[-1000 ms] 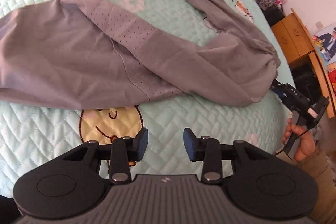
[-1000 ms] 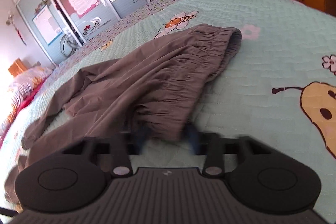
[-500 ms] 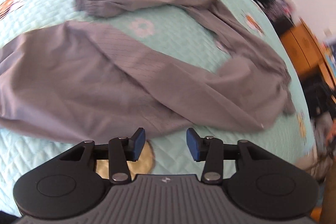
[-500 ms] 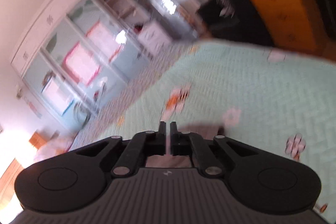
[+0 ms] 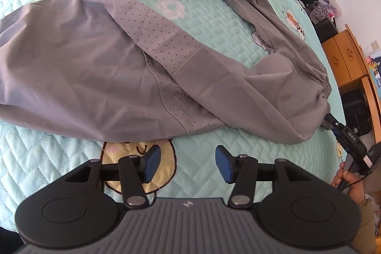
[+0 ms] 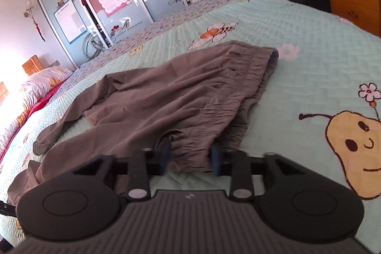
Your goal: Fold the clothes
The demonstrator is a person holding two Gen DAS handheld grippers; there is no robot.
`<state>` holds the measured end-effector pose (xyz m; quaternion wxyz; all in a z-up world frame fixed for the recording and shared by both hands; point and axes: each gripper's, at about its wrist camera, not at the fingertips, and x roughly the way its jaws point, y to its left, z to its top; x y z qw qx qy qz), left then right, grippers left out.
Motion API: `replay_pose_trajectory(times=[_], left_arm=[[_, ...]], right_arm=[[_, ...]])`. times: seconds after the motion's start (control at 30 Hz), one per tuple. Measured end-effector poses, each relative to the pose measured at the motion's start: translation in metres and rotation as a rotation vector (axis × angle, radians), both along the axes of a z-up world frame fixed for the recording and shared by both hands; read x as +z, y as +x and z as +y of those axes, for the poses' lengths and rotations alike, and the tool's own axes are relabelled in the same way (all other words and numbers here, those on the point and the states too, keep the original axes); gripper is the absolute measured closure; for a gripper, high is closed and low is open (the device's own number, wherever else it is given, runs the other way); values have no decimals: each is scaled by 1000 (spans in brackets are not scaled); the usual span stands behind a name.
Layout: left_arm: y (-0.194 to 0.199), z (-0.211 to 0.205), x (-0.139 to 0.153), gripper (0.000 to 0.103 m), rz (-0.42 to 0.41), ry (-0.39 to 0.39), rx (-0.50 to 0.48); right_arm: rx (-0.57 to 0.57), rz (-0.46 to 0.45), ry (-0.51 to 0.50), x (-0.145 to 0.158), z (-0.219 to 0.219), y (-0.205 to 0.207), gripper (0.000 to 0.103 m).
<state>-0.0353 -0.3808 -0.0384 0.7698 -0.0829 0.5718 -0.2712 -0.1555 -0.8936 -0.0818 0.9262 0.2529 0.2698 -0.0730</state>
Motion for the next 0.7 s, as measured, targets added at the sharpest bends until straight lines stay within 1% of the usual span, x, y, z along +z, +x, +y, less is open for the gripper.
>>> replay_pose_trajectory(times=[0.07, 0.13, 0.2, 0.23, 0.3, 0.33, 0.37, 0.43, 0.47, 0.6, 0.63, 0.67, 0.7], left_arm=[[-1, -3, 0, 47, -11, 15, -14], [-1, -3, 1, 47, -28, 28, -20], [1, -1, 2, 47, -48, 47, -7], [4, 2, 2, 47, -53, 52, 10], [9, 10, 1, 47, -45, 48, 48], [11, 13, 0, 47, -39, 43, 61], [13, 16, -1, 47, -32, 38, 72], [15, 19, -2, 47, -30, 33, 79], [15, 20, -2, 47, -31, 35, 78], [16, 20, 0, 47, -35, 41, 69], [16, 20, 1, 47, -36, 43, 64], [16, 20, 1, 47, -37, 44, 60], [17, 20, 1, 47, -36, 42, 63]], right_arm=[[15, 4, 75, -5, -9, 1, 91], [20, -24, 208, -1, -22, 2, 97], [-6, -111, 394, 12, -42, -4, 99], [-25, -161, 471, 20, -54, -8, 99], [-101, -299, 546, 46, -84, -19, 101], [-135, -352, 569, 57, -98, -23, 103], [-160, -353, 540, 66, -109, -23, 103], [-217, -274, 391, 81, -121, -20, 103], [-236, -241, 339, 85, -124, -20, 103], [-214, -170, 346, 68, -114, -28, 103], [-209, -152, 348, 64, -111, -31, 99], [-197, -139, 359, 59, -106, -33, 98], [-168, -137, 381, 51, -96, -34, 95]])
